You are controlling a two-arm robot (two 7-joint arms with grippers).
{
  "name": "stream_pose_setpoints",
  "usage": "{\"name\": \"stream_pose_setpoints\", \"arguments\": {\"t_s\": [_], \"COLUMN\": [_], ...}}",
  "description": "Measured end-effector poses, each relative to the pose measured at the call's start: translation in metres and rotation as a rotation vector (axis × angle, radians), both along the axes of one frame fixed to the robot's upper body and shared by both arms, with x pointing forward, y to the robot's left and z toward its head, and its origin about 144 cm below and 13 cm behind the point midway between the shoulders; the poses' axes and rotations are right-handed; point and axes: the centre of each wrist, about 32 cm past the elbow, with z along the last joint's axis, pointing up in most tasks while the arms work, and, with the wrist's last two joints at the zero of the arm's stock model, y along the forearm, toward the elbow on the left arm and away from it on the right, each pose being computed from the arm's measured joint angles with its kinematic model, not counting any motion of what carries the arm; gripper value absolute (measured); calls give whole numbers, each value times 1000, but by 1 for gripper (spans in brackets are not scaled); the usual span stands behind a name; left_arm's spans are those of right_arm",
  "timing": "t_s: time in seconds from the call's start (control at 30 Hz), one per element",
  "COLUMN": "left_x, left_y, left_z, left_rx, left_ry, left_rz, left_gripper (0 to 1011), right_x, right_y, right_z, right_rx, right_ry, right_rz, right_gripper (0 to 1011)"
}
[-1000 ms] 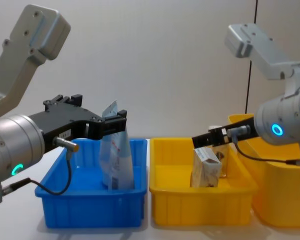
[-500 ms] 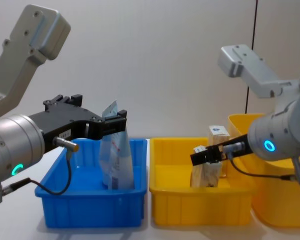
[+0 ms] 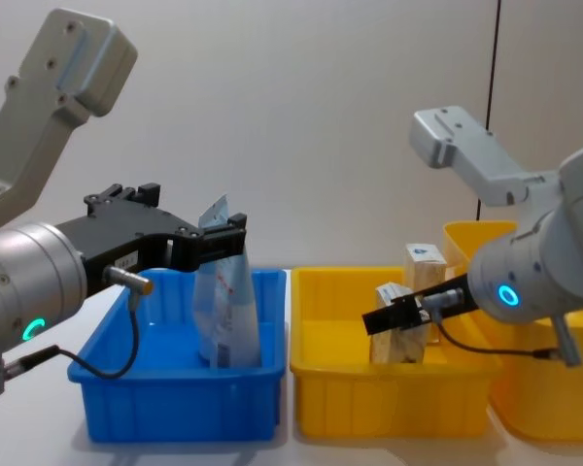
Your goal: Bimanual collaborative sorting of washing and personal care products
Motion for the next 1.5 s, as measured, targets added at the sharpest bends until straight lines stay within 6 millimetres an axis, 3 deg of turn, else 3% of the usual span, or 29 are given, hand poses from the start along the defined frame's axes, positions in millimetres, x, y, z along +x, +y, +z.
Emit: {"name": "stream_pose_setpoints", "arguments": {"t_s": [0.83, 1.27, 1.33, 1.5], "left_x": [0, 0, 0, 0], "left_y": [0, 0, 0, 0], "left_z": [0, 0, 0, 0], "left_rx": [0, 0, 0, 0], "left_ry": [0, 0, 0, 0], "left_rz": [0, 0, 0, 0], "left_gripper": [1001, 1001, 1001, 1001], "right_x": [12, 14, 14, 14], "right_y": [4, 4, 4, 4], "right_z": [-6, -6, -7, -7], "right_rx": [-9, -11, -12, -12], "right_ry": [24, 25, 26, 26], "right_rz": [24, 26, 27, 27], "right_gripper": [977, 634, 530, 380]}}
